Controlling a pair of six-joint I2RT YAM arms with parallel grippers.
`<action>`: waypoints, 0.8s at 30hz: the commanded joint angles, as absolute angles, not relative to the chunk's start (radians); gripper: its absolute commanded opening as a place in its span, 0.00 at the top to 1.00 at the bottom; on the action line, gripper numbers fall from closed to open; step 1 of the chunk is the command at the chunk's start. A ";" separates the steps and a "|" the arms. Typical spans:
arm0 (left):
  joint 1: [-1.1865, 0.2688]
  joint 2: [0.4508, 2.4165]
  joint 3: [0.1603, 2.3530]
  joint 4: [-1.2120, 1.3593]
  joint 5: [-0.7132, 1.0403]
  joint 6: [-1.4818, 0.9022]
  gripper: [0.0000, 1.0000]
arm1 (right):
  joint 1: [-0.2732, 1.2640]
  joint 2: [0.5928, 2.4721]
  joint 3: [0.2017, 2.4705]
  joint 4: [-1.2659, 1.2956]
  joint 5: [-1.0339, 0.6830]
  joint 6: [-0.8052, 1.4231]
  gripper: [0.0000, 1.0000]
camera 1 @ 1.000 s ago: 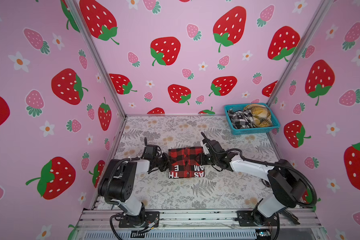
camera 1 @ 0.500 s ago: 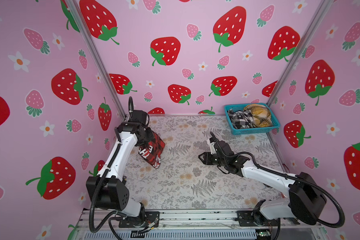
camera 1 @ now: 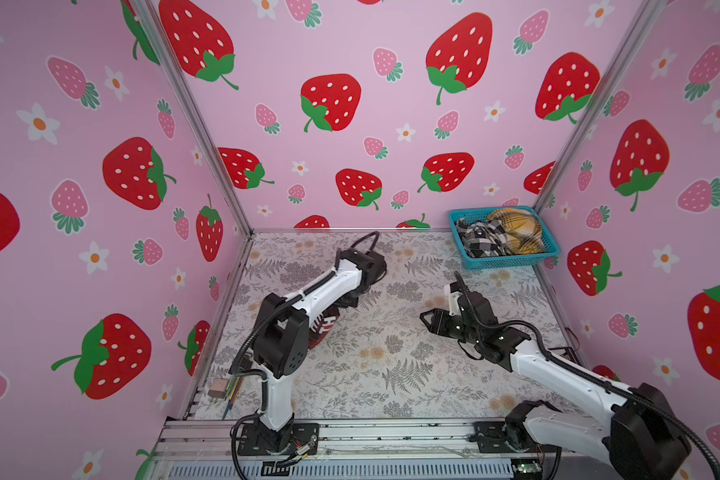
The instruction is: Fold and stack the long sleeve shirts
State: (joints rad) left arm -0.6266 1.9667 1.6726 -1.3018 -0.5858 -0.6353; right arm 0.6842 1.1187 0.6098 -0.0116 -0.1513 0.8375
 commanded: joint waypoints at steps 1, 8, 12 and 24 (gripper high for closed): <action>-0.762 2.027 1.787 -1.334 -0.439 -0.796 0.45 | 0.653 1.036 0.581 -0.060 -0.158 0.851 0.40; -0.845 1.969 1.998 -1.264 -0.268 -0.817 0.28 | 0.597 0.881 0.573 -0.177 -0.158 0.838 0.36; -0.655 1.761 1.772 -1.146 -0.194 -0.774 0.37 | 0.618 1.028 0.623 -0.139 -0.279 0.794 0.39; -0.208 1.667 1.215 -0.714 0.250 -0.688 0.92 | 0.903 1.659 1.116 -0.114 -0.281 0.717 0.56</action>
State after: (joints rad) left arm -0.2066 1.6299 1.2316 -0.8249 0.1154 -0.7029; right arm 0.8783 1.5799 1.0348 -0.1139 -0.2543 0.7380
